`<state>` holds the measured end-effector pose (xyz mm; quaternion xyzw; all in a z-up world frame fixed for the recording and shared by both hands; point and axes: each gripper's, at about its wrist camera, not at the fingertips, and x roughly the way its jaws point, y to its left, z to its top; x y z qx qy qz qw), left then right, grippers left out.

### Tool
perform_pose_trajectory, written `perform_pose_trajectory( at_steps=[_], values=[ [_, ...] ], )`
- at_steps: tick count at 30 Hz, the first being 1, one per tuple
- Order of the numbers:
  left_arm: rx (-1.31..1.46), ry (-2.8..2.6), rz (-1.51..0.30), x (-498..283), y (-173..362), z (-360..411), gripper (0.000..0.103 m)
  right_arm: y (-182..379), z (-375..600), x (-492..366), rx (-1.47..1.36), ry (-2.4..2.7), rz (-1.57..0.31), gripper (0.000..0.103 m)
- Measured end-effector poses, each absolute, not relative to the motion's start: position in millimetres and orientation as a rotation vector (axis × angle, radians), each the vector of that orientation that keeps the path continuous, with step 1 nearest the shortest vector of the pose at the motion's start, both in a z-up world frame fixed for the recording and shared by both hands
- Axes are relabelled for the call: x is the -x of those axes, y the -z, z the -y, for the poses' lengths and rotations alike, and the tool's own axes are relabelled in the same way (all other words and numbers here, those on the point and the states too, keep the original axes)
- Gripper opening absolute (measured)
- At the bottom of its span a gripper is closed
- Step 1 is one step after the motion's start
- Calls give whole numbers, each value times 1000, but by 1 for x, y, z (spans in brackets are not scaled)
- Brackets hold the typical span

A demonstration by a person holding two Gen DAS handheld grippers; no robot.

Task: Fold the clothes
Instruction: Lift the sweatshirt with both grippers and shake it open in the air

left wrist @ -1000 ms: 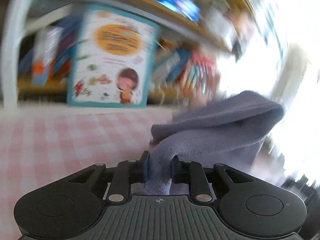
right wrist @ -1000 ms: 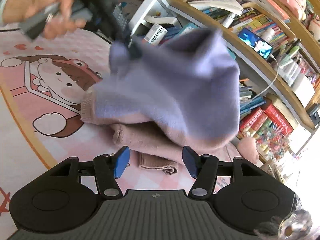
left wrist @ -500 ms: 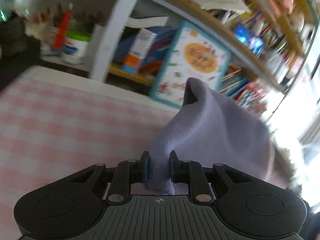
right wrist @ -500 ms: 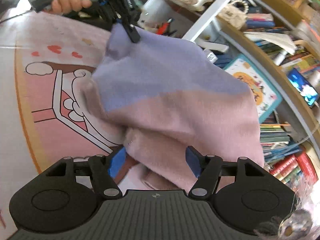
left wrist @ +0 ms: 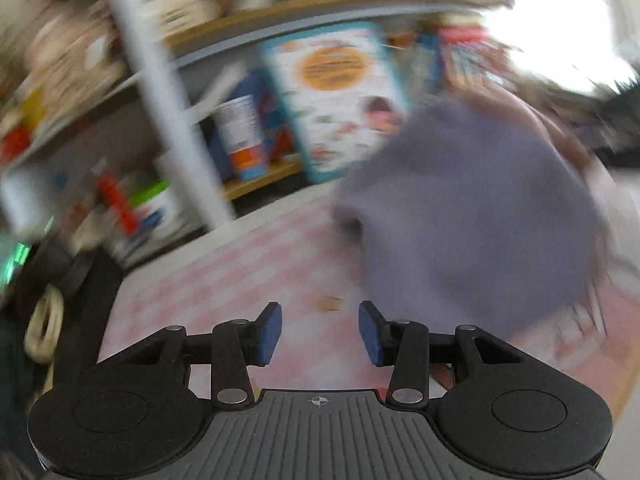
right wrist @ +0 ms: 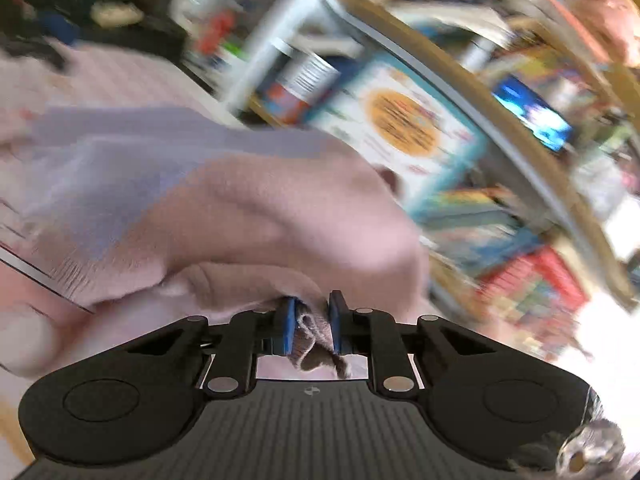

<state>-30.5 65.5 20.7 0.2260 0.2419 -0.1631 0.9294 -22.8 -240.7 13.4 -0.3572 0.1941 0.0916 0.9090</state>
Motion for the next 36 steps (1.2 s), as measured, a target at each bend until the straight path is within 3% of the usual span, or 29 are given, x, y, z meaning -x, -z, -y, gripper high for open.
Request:
perform_pose_trajectory(
  at_steps=[6,10,18,25,31,36],
  values=[
    [-673,565,-446,55,4,-5,43,1,267,26,880,-106,-502,17],
    [-820,600,-388,64,10,18,43,-4,278,43,825,-156,-510,39],
    [-874,671,-382,75,-4,21,43,-1,271,62,833,-216,-495,42],
    [-991,641,-351,80,25,46,44,10,257,66,850,-285,-507,43],
    [-803,611,-332,55,13,46,13,18,245,58,861,-280,-481,43],
    [-419,480,-207,42,-47,-1,9,24,235,53,859,-285,-446,43]
  ],
)
